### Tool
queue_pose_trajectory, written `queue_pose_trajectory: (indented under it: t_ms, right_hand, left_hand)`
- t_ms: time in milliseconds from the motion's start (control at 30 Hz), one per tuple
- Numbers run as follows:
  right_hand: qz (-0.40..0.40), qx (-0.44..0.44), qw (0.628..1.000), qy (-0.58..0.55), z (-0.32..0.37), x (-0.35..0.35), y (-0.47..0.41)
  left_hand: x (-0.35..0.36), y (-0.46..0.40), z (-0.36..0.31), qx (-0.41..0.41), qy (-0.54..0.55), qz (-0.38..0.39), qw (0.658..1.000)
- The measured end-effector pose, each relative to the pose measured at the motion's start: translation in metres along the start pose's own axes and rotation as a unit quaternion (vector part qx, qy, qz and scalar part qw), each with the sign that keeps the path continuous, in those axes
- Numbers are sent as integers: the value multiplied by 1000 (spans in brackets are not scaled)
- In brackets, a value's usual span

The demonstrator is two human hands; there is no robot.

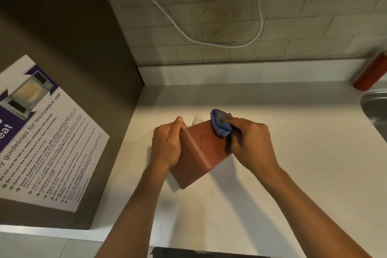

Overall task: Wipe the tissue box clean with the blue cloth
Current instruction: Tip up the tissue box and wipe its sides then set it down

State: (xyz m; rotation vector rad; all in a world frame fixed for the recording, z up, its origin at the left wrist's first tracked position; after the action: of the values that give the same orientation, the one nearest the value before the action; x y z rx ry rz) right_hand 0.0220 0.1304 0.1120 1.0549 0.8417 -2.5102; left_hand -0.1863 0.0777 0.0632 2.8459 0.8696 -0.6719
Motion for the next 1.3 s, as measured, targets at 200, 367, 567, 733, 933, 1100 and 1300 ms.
queue_pose_trajectory:
  t_ms: [200,367,567,733,933,1100,1300]
  right_hand:
    - [-16,-114,990,-80,48,3,12]
    - [8,-34,999,-20,14,-4,11]
    - [0,-104,993,-59,54,4,-3]
    - [10,-78,995,-55,31,-8,10]
    - [3,-86,995,-52,51,0,-9]
    - [28,-121,991,-51,57,-5,28]
    - [11,-65,997,-34,41,-5,-6]
  left_hand:
    - [-4,-3,6,-20,29,-16,999]
    - [-3,-4,4,-35,19,0,999]
    - [4,-13,-2,-49,13,60,997]
    - [-2,-12,0,-64,6,10,998]
    - [-2,-17,1,-45,11,-4,999]
    - [2,-17,9,-66,16,26,997]
    - [-1,-12,2,-43,7,-3,999]
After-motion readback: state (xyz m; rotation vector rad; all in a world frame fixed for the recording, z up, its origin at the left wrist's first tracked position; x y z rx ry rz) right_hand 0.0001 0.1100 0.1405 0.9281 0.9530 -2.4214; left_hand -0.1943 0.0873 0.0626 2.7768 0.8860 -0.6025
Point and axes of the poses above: each hand's wrist, its own y-axis away from the middle knuckle, its own x-axis out of the palm, z = x × y, the point moved 5 cm from there along -y, towards the middle knuckle, and after that the axes turned 9 degrees about -x, right-handed, at the moved point
